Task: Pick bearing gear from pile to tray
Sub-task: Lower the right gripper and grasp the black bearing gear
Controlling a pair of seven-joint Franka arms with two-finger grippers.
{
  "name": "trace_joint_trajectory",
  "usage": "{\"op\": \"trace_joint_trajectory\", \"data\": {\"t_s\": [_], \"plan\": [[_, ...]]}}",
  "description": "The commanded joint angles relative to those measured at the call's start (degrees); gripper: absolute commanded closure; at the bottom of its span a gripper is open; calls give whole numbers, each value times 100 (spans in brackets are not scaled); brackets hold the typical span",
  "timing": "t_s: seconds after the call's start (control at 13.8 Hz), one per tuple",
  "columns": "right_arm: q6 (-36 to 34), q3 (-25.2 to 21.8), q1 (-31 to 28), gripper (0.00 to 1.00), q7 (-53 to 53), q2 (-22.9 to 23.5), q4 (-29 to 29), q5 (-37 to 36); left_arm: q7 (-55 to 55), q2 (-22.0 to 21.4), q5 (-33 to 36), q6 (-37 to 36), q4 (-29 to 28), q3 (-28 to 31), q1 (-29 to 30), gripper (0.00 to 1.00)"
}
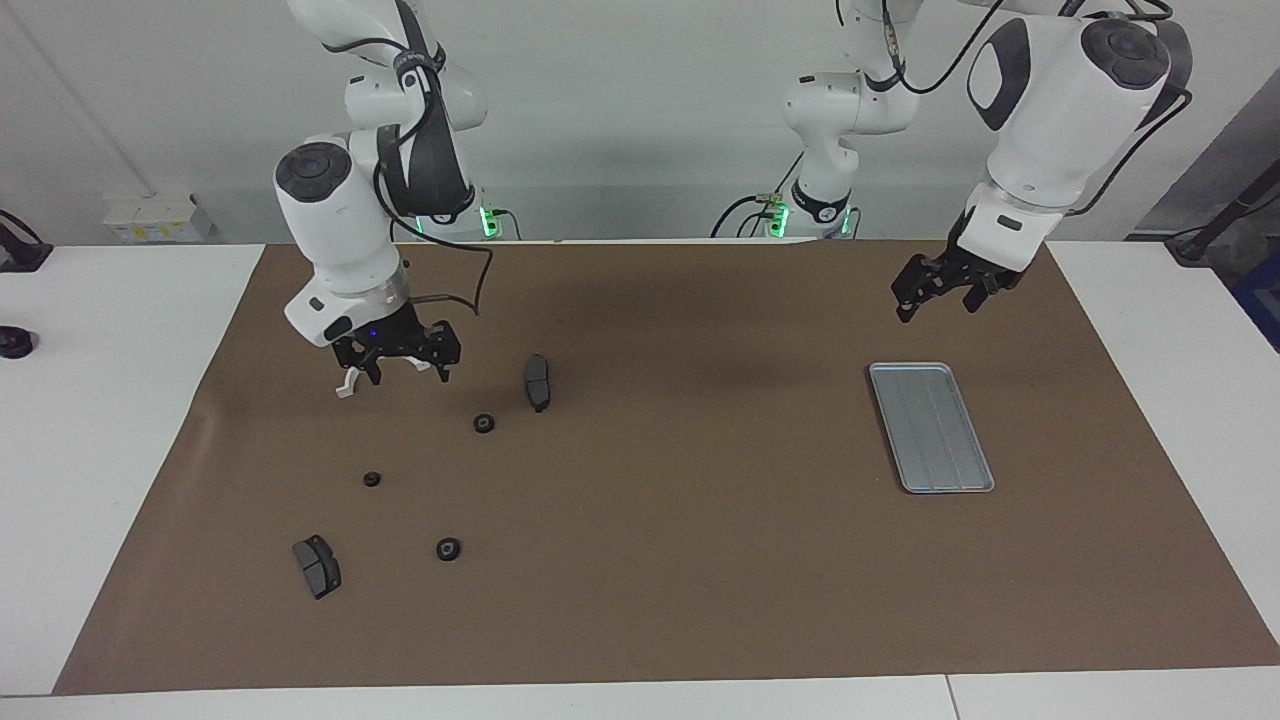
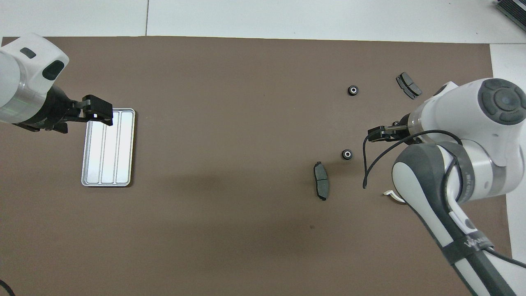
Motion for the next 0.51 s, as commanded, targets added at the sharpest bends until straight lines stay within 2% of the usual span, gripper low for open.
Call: {"op": "trace_joint_trajectory", "data": {"t_s": [0.0, 0.29, 0.43], "plan": [[679, 23, 102, 0, -41, 214, -341, 160, 27, -190, 2, 108, -226, -22, 51, 0], [1409, 23, 242, 0, -23, 644, -579, 160, 27, -190, 2, 108, -226, -22, 51, 0], [1690, 14, 365, 7, 90, 795, -666, 160, 27, -190, 2, 108, -226, -22, 59, 0]]}}
